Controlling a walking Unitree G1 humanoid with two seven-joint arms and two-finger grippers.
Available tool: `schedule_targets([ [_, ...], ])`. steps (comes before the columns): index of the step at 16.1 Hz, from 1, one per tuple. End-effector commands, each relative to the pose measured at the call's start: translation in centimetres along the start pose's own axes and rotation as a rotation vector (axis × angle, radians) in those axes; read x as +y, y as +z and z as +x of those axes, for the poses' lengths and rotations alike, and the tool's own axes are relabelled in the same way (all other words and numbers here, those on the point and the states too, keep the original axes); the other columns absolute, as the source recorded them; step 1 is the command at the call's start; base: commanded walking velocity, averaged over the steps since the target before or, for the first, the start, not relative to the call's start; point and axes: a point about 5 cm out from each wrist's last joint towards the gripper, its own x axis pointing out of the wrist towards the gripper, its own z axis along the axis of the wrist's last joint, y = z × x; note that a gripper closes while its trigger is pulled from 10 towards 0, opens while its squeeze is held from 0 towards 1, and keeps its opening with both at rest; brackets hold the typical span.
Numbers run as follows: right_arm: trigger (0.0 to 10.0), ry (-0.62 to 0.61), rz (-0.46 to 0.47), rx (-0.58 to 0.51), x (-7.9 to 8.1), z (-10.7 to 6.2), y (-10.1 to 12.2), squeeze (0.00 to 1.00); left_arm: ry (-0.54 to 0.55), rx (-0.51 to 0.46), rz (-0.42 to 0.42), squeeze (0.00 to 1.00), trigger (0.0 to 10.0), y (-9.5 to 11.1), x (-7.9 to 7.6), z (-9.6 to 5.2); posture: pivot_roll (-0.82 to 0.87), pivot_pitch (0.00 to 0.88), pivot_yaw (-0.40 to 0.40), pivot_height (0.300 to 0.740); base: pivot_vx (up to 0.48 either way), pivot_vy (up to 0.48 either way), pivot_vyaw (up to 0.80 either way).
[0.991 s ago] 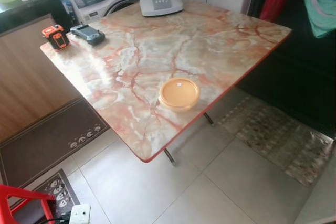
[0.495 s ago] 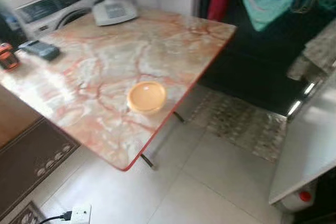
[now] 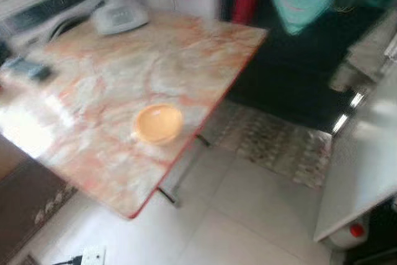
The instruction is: Restocking fridge
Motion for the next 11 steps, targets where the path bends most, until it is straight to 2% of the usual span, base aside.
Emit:
schedule_targets([
  [1, 10.0, 0.003, 0.019, 0.017, 0.13, -0.14, -0.79, 0.0, 0.015, 0.024, 0.016, 0.0, 10.0, -0.76, 0.67, -0.15, 0.03, 0.042, 0.088, 0.74, 0.0, -0.405, 0.0],
  [4, 10.0, 0.0, 0.007, 0.013, 0.09, -0.15, -0.74, 0.0, 0.016, 0.028, 0.01, 0.0, 10.0, -0.91, 0.69, -0.19, 0.03, 0.043, 0.089, 0.74, 0.0, -0.349, 0.0],
  [7, 10.0, 0.002, 0.006, 0.019, 0.07, -0.16, -0.81, 0.0, 0.01, 0.034, -0.003, 0.0, 10.0, -1.04, 0.64, -0.2, 0.03, 0.044, 0.086, 0.74, 0.0, 0.0, 0.0],
  [11, 10.0, 0.007, -0.008, 0.031, 0.05, -0.16, -0.85, 0.0, 0.007, 0.036, 0.002, 0.0, 10.0, -1.11, 0.55, -0.21, 0.03, 0.045, 0.083, 0.74, 0.0, 0.0, -0.69],
])
